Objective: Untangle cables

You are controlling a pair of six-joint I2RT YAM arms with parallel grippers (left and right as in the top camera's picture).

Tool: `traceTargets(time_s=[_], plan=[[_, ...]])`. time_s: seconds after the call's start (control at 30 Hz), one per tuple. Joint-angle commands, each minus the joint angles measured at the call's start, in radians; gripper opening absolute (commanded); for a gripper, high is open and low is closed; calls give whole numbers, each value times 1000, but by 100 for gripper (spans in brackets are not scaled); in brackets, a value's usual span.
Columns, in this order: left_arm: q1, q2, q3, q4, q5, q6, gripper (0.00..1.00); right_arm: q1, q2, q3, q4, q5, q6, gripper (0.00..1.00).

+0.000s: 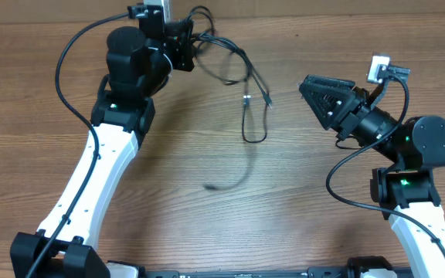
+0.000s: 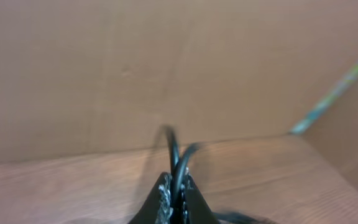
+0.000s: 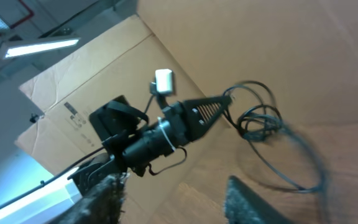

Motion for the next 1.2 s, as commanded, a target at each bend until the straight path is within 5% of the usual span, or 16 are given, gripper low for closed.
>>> traceTargets(time_s=[0.0,0.07,0.27,0.63,1.17], plan=[[6,-21,10,60,199,18,4,-3,-9,17,-30,39,-42,78],[6,-21,10,102,263,18,4,-3,-9,17,-36,45,-42,86],[6,-21,10,170,364,18,4,-3,-8,17,-44,52,-45,91],[5,-21,10,283,578,13,4,-3,83,17,-117,90,-98,90],[-36,-21,10,311,631,-4,4,-2,156,17,-102,93,-100,85]])
